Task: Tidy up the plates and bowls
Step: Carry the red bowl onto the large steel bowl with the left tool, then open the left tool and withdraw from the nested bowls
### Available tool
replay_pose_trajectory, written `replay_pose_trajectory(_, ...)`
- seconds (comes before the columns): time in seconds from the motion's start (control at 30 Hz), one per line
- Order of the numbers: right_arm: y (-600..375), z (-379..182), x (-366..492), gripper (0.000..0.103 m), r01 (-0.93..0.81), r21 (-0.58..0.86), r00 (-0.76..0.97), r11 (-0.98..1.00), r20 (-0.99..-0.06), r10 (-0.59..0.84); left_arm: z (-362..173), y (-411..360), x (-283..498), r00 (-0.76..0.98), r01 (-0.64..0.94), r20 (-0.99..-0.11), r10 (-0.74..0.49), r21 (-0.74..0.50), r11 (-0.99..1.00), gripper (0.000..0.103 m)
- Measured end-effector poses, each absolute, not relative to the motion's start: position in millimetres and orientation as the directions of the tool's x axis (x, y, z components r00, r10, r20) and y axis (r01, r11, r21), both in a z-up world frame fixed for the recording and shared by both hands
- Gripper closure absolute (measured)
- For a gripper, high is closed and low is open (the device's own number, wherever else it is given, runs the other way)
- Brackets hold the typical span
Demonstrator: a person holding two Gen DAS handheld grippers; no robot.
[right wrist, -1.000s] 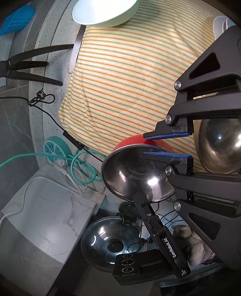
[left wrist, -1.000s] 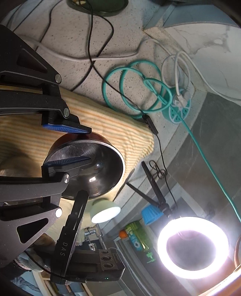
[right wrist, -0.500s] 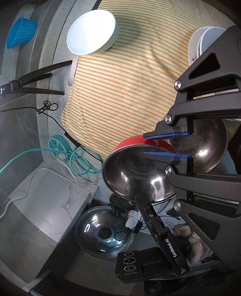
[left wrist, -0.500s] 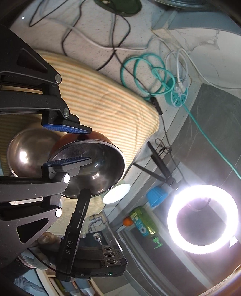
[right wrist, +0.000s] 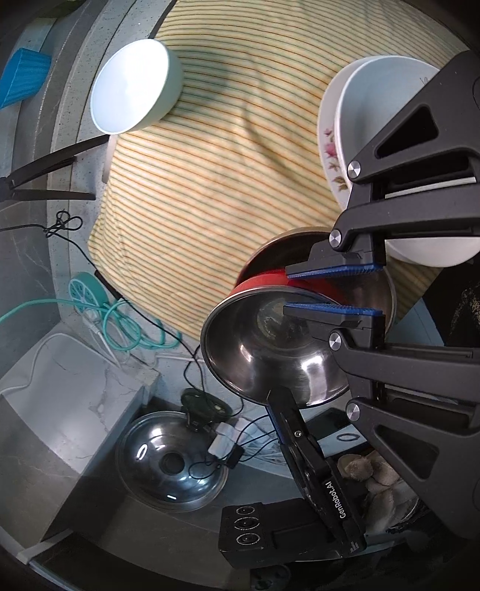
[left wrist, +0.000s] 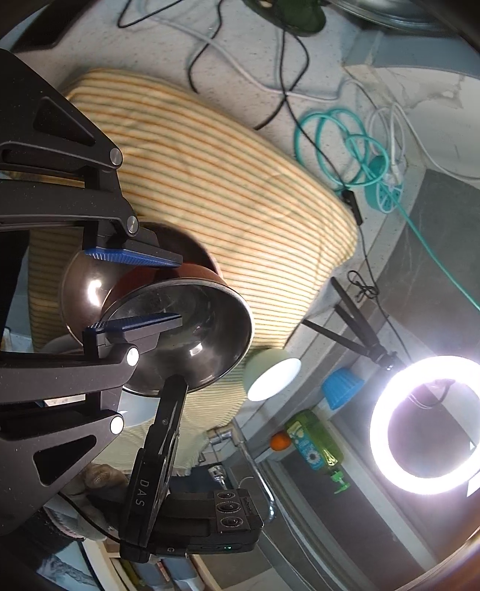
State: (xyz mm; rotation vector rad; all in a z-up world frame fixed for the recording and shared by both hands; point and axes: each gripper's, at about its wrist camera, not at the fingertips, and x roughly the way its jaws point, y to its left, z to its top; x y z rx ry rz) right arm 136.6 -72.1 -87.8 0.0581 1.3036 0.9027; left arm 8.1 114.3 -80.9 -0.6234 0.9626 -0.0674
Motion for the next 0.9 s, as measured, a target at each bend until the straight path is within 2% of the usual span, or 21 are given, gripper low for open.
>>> replay_pose_trajectory(0.47, -66, -113, 126, 0.090, -0.589, 0.435, -0.017, 0.681, -0.850, 0.527, -105, 100, 1, 0.522, -0.245, -0.803, -0.287, -0.463, 0.852, 0.081)
replay_pose_trajectory(0.9, -57, -124, 122, 0.089, -0.624, 0.366, 0.006, 0.690, -0.881, 0.473, -109, 97, 4, 0.510, -0.244, -0.818, -0.268, -0.436, 0.866, 0.081)
